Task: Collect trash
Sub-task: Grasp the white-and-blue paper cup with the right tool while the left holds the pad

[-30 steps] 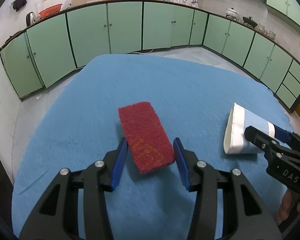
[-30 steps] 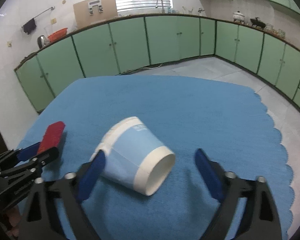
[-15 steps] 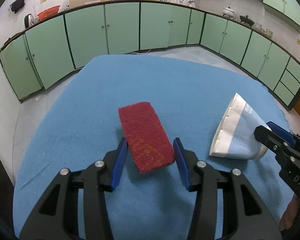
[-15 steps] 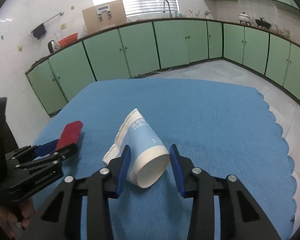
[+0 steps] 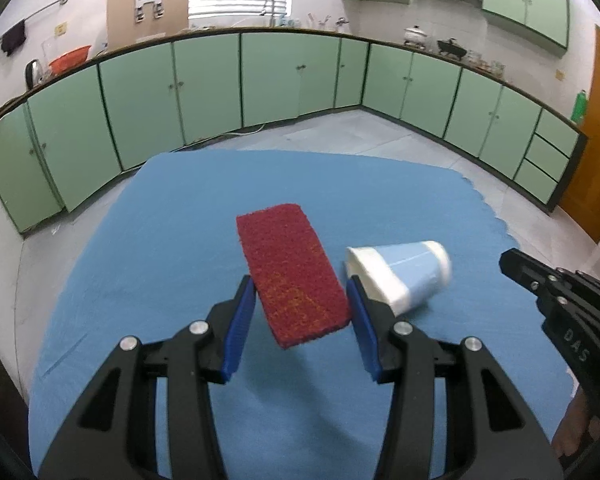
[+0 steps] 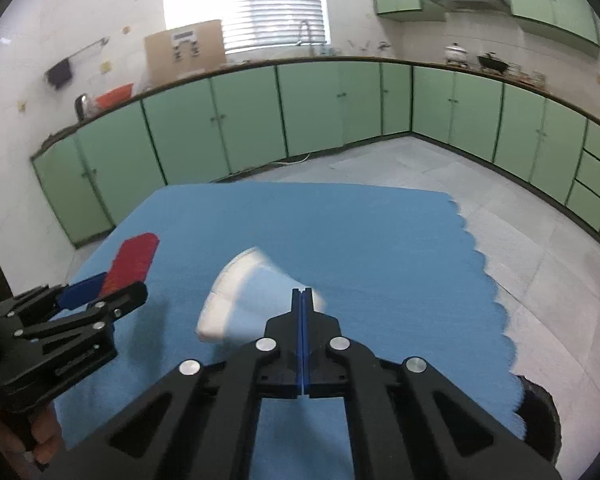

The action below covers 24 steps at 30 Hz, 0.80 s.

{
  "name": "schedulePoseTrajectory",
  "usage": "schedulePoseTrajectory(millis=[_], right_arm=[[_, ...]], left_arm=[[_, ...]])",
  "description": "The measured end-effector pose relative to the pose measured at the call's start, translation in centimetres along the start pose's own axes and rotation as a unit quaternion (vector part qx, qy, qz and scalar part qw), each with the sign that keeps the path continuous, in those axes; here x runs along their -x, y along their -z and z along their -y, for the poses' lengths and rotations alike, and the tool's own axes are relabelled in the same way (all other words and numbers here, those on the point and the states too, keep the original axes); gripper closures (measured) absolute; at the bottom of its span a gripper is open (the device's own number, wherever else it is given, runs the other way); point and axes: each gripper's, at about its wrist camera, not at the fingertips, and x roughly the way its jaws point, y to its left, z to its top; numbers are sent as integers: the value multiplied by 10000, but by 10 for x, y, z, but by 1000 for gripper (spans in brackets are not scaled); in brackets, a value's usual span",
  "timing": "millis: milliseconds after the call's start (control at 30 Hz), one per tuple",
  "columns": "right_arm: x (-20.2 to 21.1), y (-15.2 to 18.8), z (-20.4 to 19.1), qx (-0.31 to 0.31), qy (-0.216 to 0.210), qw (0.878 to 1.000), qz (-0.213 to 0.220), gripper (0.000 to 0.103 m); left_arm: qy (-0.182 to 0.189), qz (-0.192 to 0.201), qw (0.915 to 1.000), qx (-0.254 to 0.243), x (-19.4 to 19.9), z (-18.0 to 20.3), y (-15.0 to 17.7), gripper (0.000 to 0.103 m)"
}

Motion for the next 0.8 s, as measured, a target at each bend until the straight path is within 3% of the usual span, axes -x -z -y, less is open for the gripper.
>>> schedulePoseTrajectory(millis=[133, 300, 367, 433, 600, 667, 800], right_arm=[[1, 8, 9, -73, -107, 9998, -159, 103], [-2, 16, 7, -123, -261, 9993, -224, 101], [-5, 20, 6, -139, -260, 9994, -192, 85], [-8, 20, -1, -176, -263, 9994, -142, 51], [-28, 22, -32, 41, -84, 9999, -98, 12], [-36, 24, -43, 66, -45, 9998, -167, 6], [-55, 28, -55, 135, 244, 9988, -398, 6]], left_arm=[[70, -41, 10000, -10, 3, 9, 7, 58], [-123, -101, 9999, 4, 1, 0, 16, 58], [-240, -143, 9996, 52, -1, -11, 17, 58], [-335, -186, 9992, 110, -4, -23, 18, 58], [-478, -261, 9983, 213, -10, -49, 19, 58], [-460, -284, 9982, 252, -12, -55, 19, 58], [-420, -276, 9984, 246, -16, -60, 17, 58]])
